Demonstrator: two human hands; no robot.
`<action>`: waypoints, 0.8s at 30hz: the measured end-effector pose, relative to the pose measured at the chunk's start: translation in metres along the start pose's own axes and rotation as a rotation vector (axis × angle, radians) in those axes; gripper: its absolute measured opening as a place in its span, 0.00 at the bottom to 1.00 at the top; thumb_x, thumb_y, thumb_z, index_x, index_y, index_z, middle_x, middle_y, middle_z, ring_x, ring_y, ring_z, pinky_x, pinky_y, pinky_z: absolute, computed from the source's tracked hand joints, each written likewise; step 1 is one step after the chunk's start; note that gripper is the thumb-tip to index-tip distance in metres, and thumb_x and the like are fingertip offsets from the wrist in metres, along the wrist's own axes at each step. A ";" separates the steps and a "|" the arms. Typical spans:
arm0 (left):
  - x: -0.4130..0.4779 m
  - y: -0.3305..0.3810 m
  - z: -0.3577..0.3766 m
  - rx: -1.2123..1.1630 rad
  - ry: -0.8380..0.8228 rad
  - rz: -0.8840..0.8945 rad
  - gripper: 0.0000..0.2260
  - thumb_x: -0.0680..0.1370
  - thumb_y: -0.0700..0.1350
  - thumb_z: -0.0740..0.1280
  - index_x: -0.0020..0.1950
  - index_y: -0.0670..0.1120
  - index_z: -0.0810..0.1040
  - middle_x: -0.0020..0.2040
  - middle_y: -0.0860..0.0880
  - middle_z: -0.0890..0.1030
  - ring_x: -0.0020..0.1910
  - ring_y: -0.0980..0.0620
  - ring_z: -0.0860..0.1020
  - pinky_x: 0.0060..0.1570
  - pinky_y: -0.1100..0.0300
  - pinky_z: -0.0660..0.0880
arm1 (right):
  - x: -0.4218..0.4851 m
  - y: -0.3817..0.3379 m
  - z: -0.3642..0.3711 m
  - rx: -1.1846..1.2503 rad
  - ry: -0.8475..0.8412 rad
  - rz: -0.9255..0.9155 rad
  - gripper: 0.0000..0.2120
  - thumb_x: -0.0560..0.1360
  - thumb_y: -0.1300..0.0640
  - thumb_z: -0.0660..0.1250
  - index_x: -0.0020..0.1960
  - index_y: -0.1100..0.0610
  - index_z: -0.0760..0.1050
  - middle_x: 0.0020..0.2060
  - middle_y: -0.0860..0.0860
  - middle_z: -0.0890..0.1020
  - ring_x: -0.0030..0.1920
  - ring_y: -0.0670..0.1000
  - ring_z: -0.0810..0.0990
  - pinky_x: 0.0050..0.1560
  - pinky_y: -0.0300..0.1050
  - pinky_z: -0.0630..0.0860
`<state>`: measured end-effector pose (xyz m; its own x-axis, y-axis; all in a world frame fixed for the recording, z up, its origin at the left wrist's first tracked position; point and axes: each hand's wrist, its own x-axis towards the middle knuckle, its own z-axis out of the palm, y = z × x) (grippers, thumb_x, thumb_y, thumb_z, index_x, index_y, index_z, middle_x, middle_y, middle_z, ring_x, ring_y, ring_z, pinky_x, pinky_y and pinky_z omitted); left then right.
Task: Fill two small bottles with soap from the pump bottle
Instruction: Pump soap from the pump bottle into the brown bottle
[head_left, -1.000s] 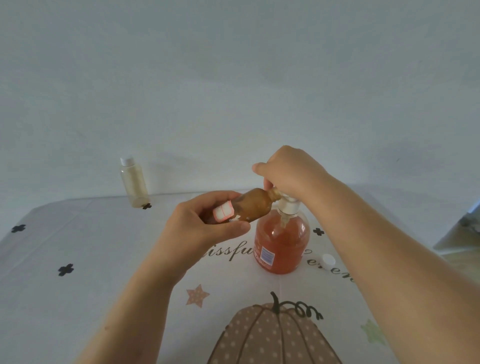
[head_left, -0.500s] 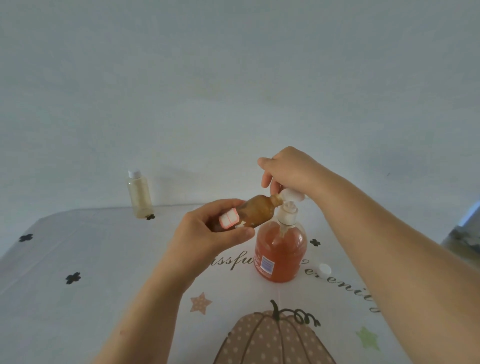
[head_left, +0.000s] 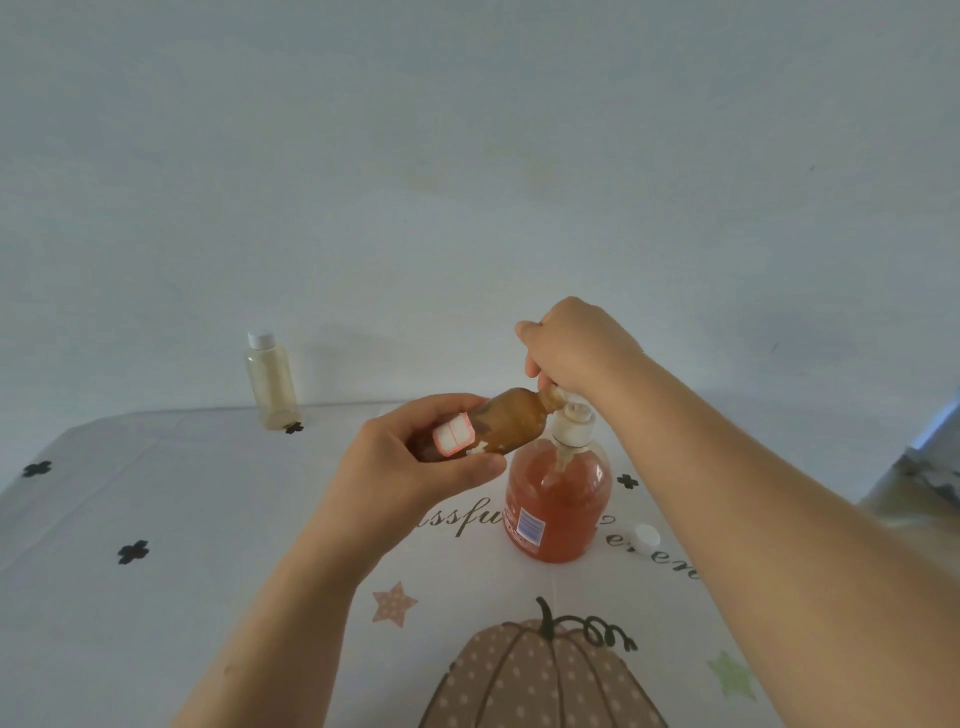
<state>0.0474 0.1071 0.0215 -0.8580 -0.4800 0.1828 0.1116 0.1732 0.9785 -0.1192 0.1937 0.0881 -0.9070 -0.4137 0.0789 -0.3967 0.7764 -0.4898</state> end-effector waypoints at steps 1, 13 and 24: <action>0.001 -0.001 -0.001 0.001 0.005 -0.002 0.18 0.65 0.38 0.80 0.47 0.58 0.85 0.43 0.54 0.86 0.41 0.58 0.83 0.43 0.67 0.79 | 0.001 0.002 0.003 -0.032 0.014 0.007 0.19 0.82 0.50 0.56 0.47 0.59 0.81 0.39 0.54 0.85 0.38 0.57 0.82 0.48 0.48 0.79; 0.001 -0.002 -0.002 0.020 0.017 0.024 0.18 0.65 0.39 0.81 0.50 0.57 0.85 0.45 0.52 0.86 0.43 0.54 0.83 0.47 0.61 0.80 | 0.000 -0.001 -0.002 -0.089 0.061 0.002 0.17 0.81 0.51 0.56 0.47 0.57 0.81 0.41 0.52 0.85 0.40 0.54 0.82 0.37 0.43 0.70; 0.002 -0.004 -0.001 0.027 0.007 -0.003 0.18 0.65 0.40 0.81 0.50 0.57 0.85 0.44 0.53 0.86 0.44 0.53 0.83 0.49 0.57 0.80 | 0.000 0.000 0.003 -0.085 0.039 0.049 0.23 0.83 0.46 0.52 0.47 0.58 0.80 0.39 0.54 0.85 0.37 0.55 0.80 0.40 0.45 0.72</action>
<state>0.0458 0.1043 0.0180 -0.8546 -0.4868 0.1805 0.0950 0.1951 0.9762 -0.1189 0.1921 0.0861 -0.9297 -0.3569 0.0909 -0.3608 0.8333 -0.4189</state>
